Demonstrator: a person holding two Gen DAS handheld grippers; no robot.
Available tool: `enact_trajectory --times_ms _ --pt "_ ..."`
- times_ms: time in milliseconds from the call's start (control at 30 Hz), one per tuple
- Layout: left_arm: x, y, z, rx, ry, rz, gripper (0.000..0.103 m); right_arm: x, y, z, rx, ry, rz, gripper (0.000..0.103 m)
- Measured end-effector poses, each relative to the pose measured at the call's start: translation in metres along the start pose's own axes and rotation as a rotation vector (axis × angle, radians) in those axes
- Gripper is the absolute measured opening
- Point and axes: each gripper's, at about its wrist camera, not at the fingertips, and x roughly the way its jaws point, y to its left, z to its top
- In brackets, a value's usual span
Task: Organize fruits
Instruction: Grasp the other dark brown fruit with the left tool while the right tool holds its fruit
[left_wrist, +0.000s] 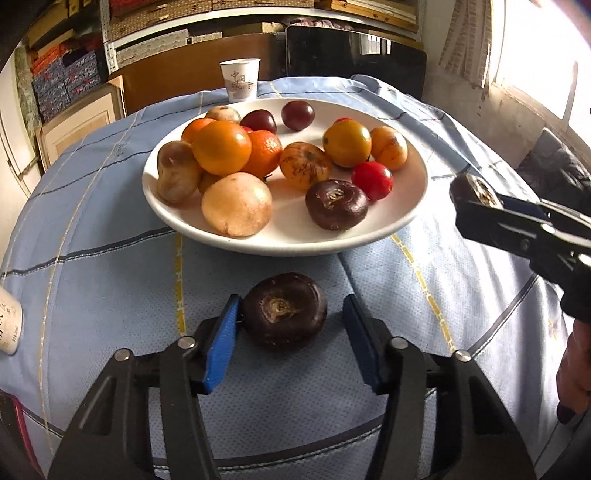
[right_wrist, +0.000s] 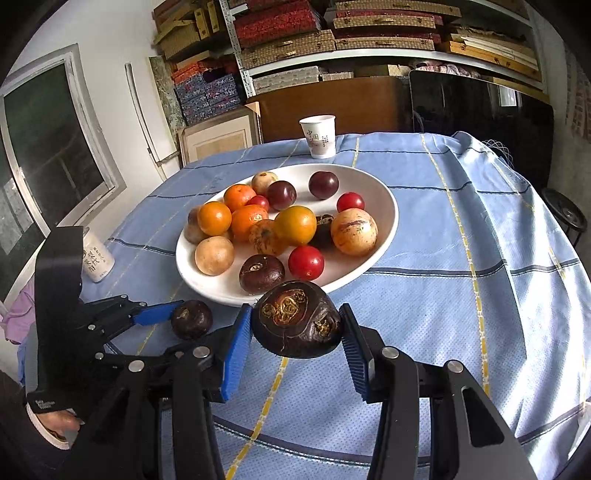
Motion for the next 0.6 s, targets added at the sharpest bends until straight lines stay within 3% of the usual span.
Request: enact_trajectory --times_ms 167,233,600 --pt "0.000 0.000 -0.001 0.005 -0.003 0.010 0.051 0.001 0.000 0.000 0.000 0.004 -0.003 0.048" --pt "-0.001 0.001 -0.001 0.000 -0.005 0.024 0.044 0.001 -0.001 0.000 0.003 0.006 -0.004 0.048" --pt "-0.021 -0.014 -0.009 0.035 -0.052 0.050 0.043 0.002 -0.001 -0.001 0.002 0.005 0.003 0.048"
